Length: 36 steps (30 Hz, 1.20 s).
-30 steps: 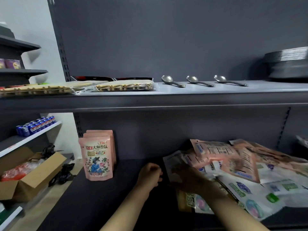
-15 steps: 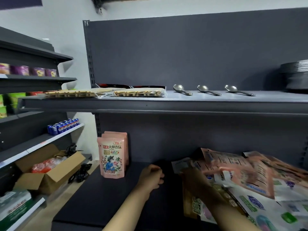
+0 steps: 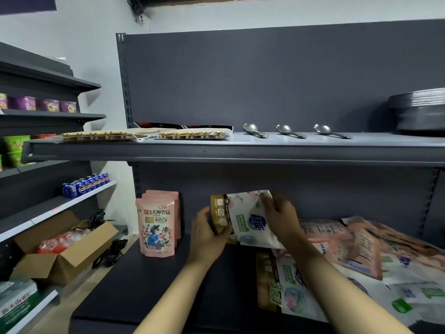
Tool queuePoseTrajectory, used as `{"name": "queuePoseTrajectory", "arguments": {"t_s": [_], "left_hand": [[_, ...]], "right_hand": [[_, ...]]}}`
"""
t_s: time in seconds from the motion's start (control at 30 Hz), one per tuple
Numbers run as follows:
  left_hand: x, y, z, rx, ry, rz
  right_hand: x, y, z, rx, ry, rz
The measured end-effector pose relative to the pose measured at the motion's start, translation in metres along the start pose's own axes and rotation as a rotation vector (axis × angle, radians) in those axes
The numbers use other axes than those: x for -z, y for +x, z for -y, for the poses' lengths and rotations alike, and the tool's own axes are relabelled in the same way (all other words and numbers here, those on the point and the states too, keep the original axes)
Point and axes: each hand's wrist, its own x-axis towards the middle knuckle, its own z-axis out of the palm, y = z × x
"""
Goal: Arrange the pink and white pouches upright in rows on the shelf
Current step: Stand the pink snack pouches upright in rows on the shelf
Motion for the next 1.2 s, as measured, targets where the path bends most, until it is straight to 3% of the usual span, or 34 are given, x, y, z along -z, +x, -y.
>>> {"name": "queuePoseTrajectory", "arguments": {"t_s": [0.1, 0.37, 0.53, 0.73, 0.83, 0.93, 1.03, 1.13, 1.2], "left_hand": [[0.003, 0.004, -0.01, -0.123, 0.144, -0.076], [-0.004, 0.004, -0.005, -0.005, 0.077, 0.111], [-0.016, 0.002, -0.004, -0.055, 0.202, 0.076], [-0.05, -0.004, -0.014, -0.092, 0.446, -0.248], [-0.064, -0.004, -0.012, -0.045, 0.387, -0.322], [-0.08, -0.007, -0.002, -0.052, 0.394, -0.274], [-0.096, -0.013, 0.01, -0.06, 0.424, -0.178], [-0.108, -0.019, 0.018, -0.043, 0.466, -0.086], [-0.111, -0.02, 0.022, -0.038, 0.514, -0.041]], "right_hand": [[0.001, 0.003, 0.008, 0.065, -0.036, 0.013], [-0.001, -0.008, -0.009, 0.049, -0.079, 0.02], [0.008, -0.007, -0.028, -0.003, -0.101, 0.035], [0.03, -0.005, -0.041, -0.149, 0.002, 0.001], [0.044, 0.001, -0.062, -0.238, -0.044, -0.087], [0.062, 0.002, -0.086, -0.385, -0.189, -0.251], [0.075, 0.001, -0.102, -0.519, -0.046, -0.421], [0.078, 0.007, -0.114, -0.741, 0.072, -0.374], [0.08, 0.011, -0.122, -0.79, 0.166, -0.333]]}}
